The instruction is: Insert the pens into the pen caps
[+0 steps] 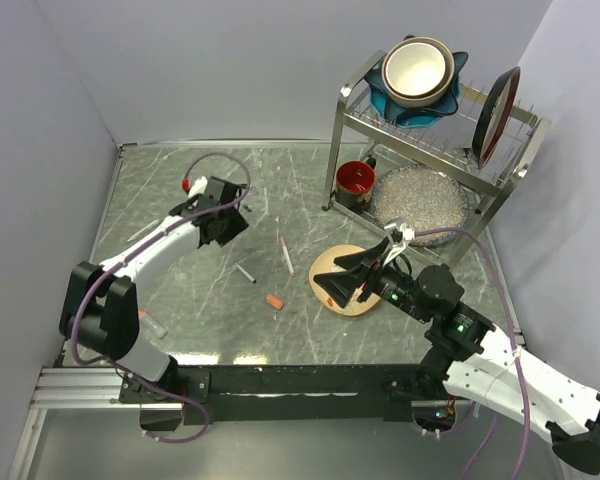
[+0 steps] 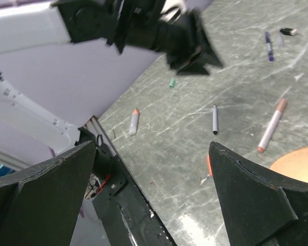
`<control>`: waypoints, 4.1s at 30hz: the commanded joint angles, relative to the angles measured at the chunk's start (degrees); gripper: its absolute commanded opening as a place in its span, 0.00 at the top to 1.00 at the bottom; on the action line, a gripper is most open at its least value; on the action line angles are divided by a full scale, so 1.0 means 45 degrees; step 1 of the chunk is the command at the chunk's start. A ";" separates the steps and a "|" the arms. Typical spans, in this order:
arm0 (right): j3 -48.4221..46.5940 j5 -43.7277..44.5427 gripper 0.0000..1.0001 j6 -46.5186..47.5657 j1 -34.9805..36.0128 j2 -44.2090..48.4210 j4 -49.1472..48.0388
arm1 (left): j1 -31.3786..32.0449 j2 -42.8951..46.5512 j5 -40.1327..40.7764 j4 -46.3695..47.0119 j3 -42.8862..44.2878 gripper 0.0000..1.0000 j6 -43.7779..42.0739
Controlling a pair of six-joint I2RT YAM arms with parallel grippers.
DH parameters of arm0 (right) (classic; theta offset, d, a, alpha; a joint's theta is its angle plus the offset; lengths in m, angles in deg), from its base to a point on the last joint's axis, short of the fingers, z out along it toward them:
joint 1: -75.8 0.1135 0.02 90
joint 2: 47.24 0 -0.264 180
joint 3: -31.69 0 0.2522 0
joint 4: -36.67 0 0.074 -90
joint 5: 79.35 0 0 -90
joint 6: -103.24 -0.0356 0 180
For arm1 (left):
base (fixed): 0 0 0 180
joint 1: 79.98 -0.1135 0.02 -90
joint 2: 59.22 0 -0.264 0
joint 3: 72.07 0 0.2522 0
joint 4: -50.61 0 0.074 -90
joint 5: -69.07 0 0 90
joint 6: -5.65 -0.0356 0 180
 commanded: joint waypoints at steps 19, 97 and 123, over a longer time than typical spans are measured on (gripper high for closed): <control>-0.0402 0.0044 0.05 0.0299 0.0016 -0.0032 0.0618 | 0.0060 -0.1355 -0.1084 0.0852 -0.2002 0.56 0.1806; -0.0227 -0.4078 1.00 -0.3334 -0.0003 -0.6245 -0.5731 | 0.2971 0.8410 -0.8080 1.0836 -0.7336 0.69 -0.1725; 0.1727 -0.0951 1.00 -0.0307 -0.0042 -0.0736 -0.3426 | -0.1247 -0.2153 -0.5379 0.3235 0.4206 0.18 -0.8913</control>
